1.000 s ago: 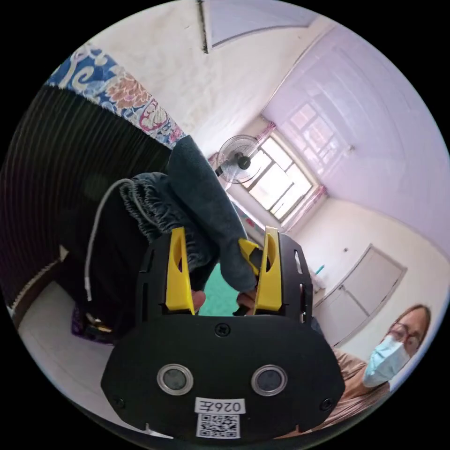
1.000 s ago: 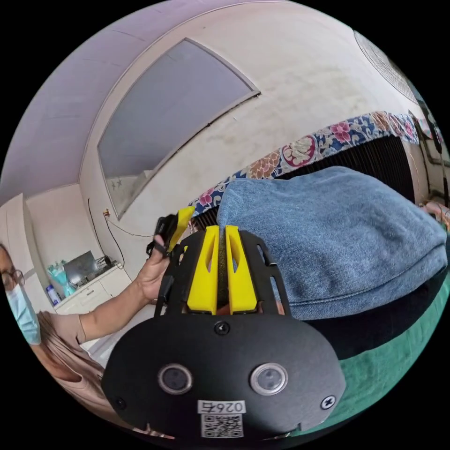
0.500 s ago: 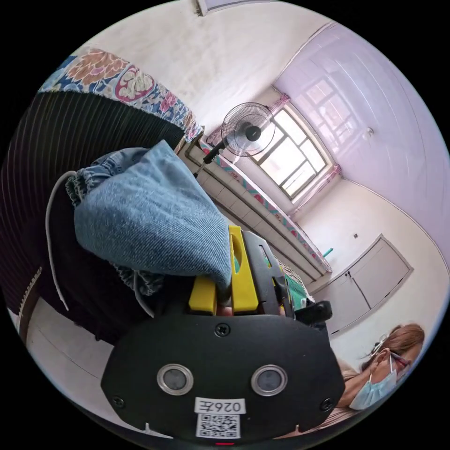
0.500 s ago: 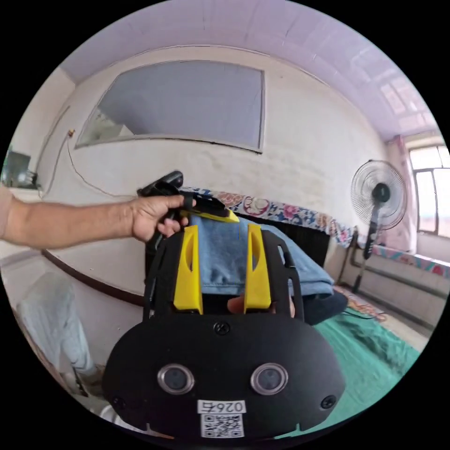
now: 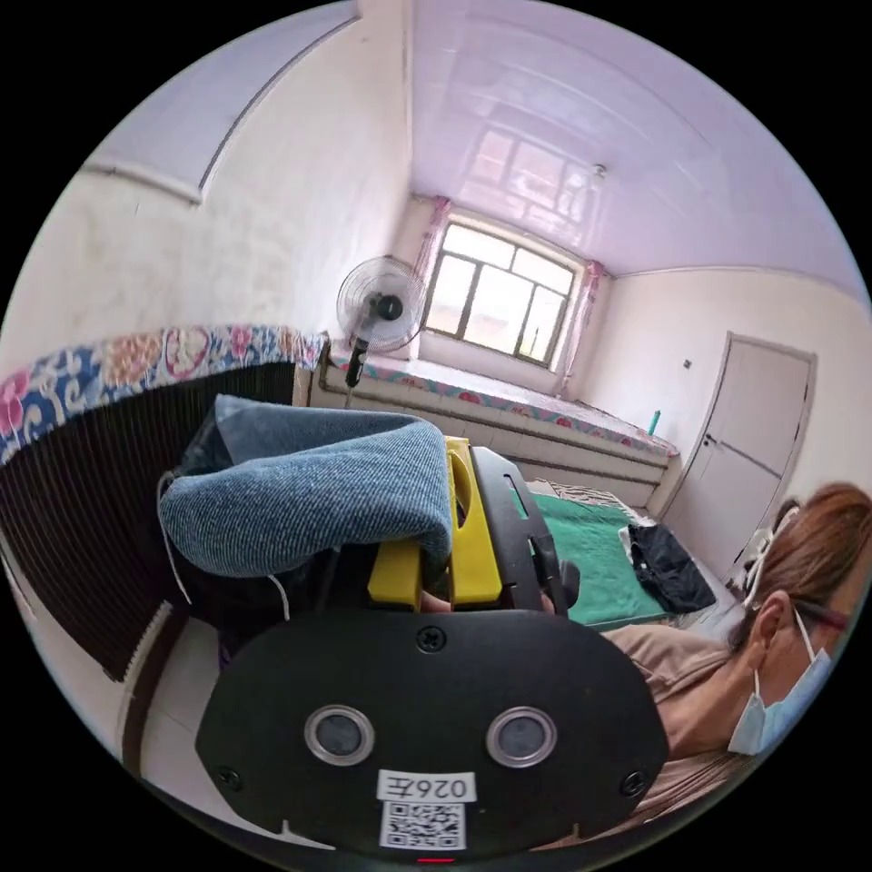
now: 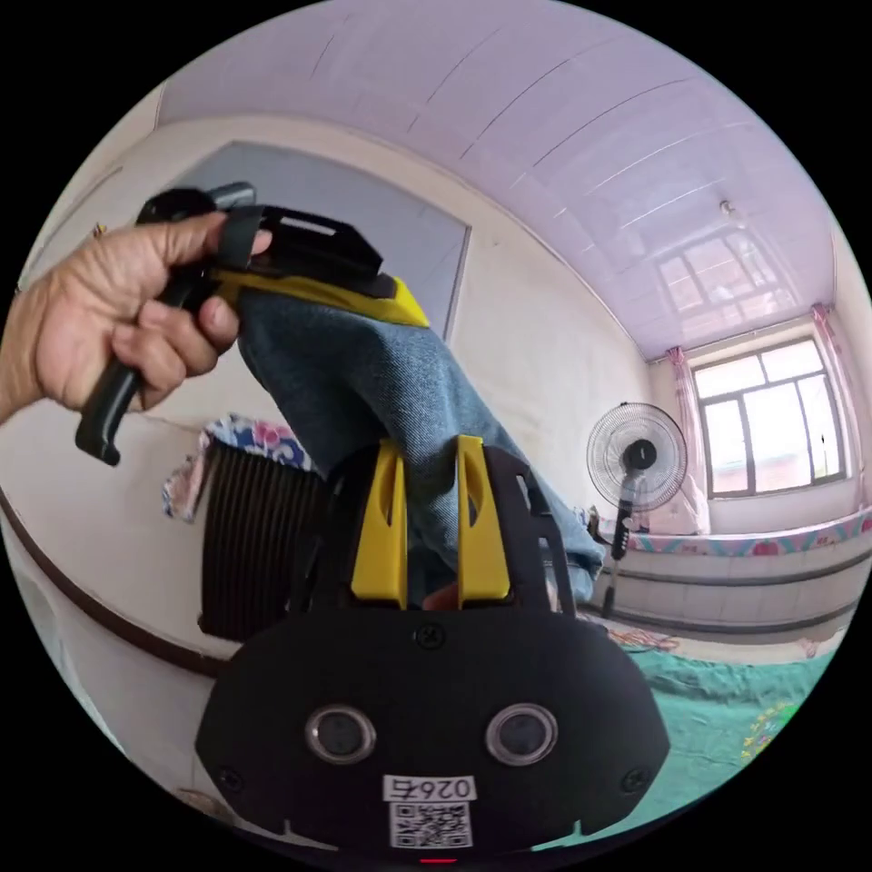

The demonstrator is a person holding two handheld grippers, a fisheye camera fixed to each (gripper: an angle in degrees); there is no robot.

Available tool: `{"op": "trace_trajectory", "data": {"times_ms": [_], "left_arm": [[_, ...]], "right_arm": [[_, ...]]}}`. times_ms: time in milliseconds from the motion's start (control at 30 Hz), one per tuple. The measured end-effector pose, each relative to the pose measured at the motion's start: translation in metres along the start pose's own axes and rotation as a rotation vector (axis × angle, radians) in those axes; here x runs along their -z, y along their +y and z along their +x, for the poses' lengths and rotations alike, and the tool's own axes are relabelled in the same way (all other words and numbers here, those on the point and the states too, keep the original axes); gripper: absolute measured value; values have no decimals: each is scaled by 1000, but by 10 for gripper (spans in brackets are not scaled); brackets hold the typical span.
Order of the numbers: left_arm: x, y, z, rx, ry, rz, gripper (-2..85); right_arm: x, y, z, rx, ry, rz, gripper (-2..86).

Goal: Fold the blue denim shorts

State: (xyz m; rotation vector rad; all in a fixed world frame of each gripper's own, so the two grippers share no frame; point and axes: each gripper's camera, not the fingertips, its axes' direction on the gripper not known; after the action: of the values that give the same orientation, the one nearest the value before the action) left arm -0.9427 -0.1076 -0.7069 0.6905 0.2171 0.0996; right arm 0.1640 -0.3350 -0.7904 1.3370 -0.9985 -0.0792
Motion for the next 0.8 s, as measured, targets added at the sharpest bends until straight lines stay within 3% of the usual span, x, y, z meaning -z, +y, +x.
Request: {"op": "trace_trajectory", "data": {"times_ms": [167, 367, 800], "left_arm": [[100, -30, 122, -279, -128, 131, 29], [183, -35, 208, -428, -120, 215, 29], [265, -24, 259, -389, -57, 331, 33]], "right_arm": [[83, -69, -17, -76, -121, 163, 13], [174, -105, -50, -54, -177, 278, 8], [265, -104, -140, 115, -128, 339, 6]]}}
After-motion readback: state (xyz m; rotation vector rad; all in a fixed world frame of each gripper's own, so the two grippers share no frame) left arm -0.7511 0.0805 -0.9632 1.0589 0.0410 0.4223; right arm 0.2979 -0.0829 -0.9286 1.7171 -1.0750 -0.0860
